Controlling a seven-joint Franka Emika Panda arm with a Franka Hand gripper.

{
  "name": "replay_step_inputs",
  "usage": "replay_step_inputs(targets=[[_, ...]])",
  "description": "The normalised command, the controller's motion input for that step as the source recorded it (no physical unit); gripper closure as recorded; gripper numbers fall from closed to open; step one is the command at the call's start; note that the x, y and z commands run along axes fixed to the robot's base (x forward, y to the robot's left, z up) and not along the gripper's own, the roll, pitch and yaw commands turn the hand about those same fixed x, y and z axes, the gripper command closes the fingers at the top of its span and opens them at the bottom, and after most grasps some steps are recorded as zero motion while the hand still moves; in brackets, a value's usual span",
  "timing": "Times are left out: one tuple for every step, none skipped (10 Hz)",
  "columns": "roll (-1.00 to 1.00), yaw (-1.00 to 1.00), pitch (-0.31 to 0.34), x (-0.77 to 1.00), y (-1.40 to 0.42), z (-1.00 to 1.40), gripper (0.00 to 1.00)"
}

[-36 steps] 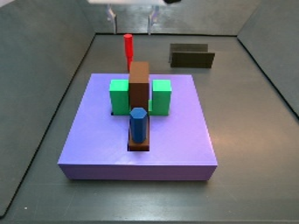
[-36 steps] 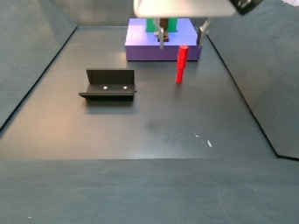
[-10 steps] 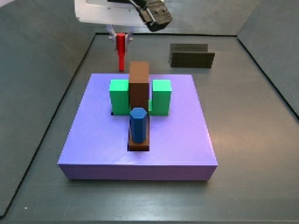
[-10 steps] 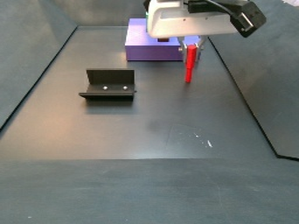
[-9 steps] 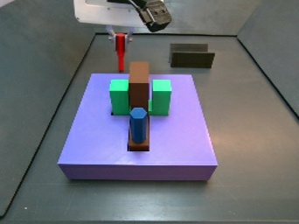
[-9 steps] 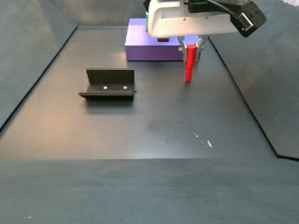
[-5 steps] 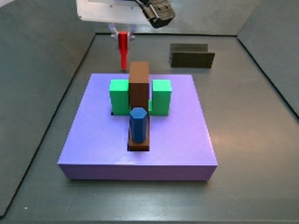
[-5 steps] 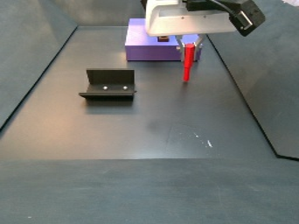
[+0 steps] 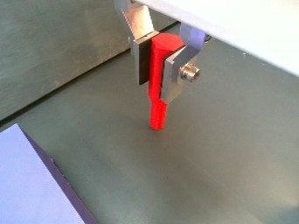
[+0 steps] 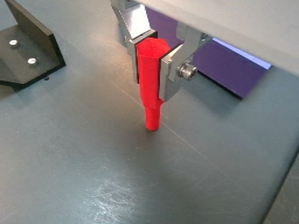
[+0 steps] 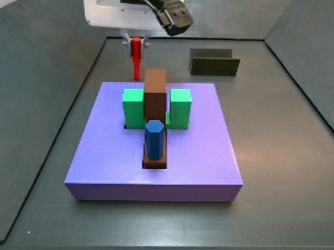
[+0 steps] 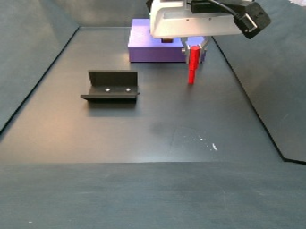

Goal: Pick up the red object. Move up. Move to above the board. Insert the red object.
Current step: Pick up the red object, then move up, then move to above the board.

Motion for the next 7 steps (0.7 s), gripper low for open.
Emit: replay_step_inputs(targets=[[0.00,0.00,0.000,0.00,0.00,0.00,1.00],[0.00,0.00,0.000,0.00,0.00,0.00,1.00],[0.00,0.00,0.000,0.00,0.00,0.83,1.00],[0.00,-0.02,0.035,-0.03,0.03,0.77,1.00],[-0.01,-0.03,0.068,-0.05,0.03,0.56,1.00],[-0.02,-0.02,0.038,0.01,0.02,0.20,1.00],[0.00,0.00,0.000,0.00,0.00,1.40,1.00]])
